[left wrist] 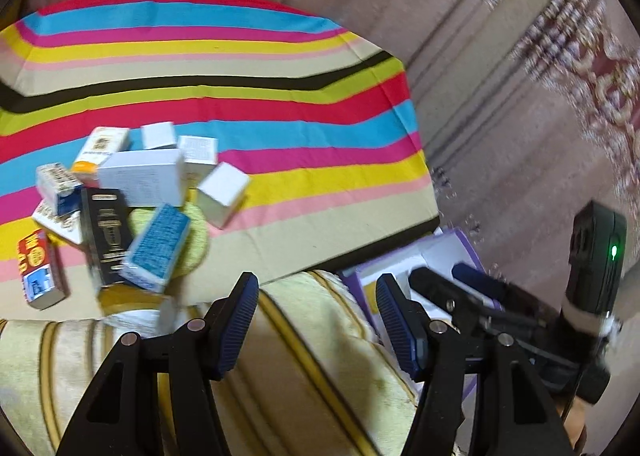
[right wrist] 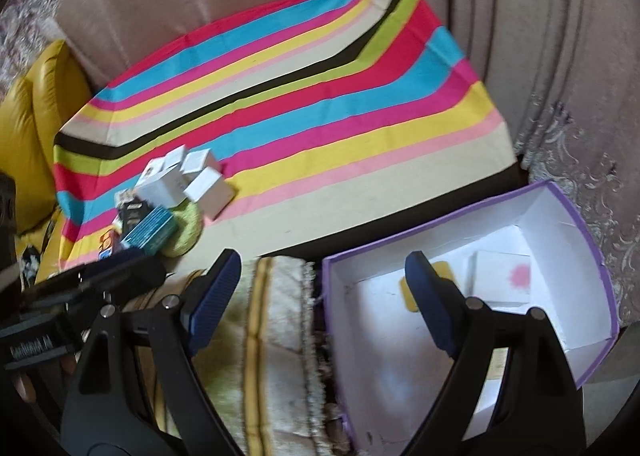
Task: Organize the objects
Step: 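Release both items in the storage box and return both grippers to the cloth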
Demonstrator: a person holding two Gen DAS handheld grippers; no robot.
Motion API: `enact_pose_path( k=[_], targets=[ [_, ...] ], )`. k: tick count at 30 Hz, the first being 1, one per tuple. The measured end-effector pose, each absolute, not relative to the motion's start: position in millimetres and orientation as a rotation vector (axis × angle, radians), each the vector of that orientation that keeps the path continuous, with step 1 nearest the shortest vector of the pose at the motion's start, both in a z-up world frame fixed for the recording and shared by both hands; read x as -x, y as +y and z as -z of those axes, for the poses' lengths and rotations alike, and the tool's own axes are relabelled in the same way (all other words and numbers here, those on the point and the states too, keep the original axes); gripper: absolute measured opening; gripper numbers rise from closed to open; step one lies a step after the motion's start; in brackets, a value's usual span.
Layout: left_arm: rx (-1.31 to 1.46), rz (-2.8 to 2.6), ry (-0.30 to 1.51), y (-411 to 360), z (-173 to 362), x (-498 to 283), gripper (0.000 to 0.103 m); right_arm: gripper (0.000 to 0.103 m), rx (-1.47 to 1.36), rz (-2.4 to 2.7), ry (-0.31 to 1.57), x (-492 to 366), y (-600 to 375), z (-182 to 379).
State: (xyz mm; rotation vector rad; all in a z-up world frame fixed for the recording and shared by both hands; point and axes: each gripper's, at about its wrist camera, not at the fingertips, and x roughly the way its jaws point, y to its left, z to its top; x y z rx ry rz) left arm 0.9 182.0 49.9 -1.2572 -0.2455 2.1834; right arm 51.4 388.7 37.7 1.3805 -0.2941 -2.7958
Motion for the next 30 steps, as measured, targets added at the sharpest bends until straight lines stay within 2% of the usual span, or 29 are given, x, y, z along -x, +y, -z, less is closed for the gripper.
enact_pose_path(
  k=[12,30],
  targets=[
    [1.322,-2.322,-0.422,101.5,-43.8,27.7,0.063,0.086,-1.412,2.673,-0.246,-41.5,340.8,-28.6],
    [1.516,-2.356,-0.545,15.0,-15.6,63.0,0.065,0.086,-1.450,2.475,-0.084,-21.6,252.5,-15.1]
  ],
)
